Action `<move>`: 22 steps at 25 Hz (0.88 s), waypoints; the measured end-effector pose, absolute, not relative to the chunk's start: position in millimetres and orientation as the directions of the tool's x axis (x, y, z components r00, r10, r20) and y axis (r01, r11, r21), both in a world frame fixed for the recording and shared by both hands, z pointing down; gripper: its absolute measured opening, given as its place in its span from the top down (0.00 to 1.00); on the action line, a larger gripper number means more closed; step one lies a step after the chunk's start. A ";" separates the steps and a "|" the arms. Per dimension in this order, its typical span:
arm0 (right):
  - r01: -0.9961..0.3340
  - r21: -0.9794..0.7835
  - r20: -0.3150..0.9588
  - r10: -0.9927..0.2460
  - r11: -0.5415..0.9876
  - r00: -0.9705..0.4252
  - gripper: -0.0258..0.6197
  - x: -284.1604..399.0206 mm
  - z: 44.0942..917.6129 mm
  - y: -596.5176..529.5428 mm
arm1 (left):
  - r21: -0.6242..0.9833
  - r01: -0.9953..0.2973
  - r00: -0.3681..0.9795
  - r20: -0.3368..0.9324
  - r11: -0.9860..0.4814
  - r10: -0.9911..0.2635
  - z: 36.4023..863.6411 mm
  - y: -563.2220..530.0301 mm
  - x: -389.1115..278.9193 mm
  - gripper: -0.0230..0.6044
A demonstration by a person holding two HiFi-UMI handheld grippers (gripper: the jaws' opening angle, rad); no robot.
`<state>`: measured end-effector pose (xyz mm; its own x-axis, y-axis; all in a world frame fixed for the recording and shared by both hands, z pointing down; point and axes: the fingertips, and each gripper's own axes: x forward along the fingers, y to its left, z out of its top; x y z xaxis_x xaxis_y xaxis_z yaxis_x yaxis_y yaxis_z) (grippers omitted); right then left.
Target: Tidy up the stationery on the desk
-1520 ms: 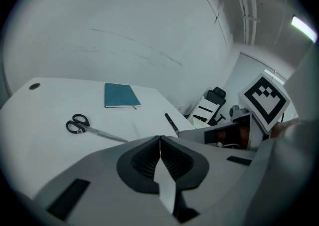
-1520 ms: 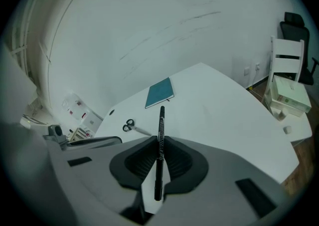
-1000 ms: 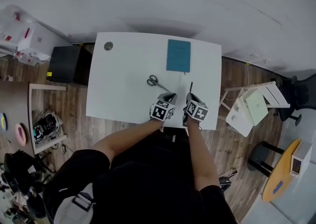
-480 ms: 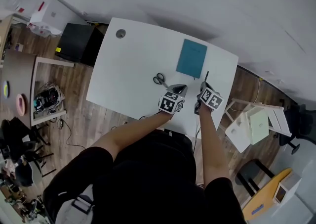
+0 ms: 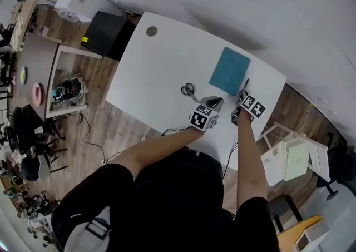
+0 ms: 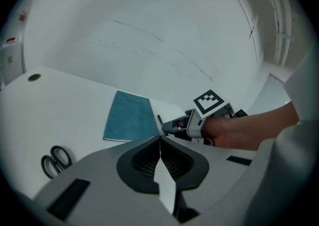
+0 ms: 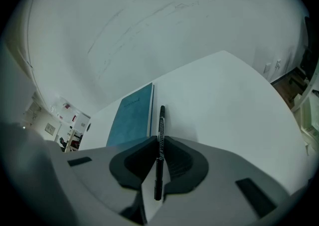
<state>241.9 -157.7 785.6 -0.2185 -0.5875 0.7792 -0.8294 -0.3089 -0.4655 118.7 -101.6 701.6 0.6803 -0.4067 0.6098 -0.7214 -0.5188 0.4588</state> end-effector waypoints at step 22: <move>-0.817 -0.532 0.692 -0.671 -0.222 -0.268 0.86 244.0 774.5 -193.7 | 0.537 -0.700 0.706 0.619 -0.470 -0.344 713.9 -86.1 120.0 0.94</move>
<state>244.0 -193.7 774.5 -0.2684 -0.6707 0.6915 -0.8168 -0.2222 -0.5325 120.0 -86.1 713.9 0.7061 -0.3441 0.6190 -0.7001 -0.4702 0.5373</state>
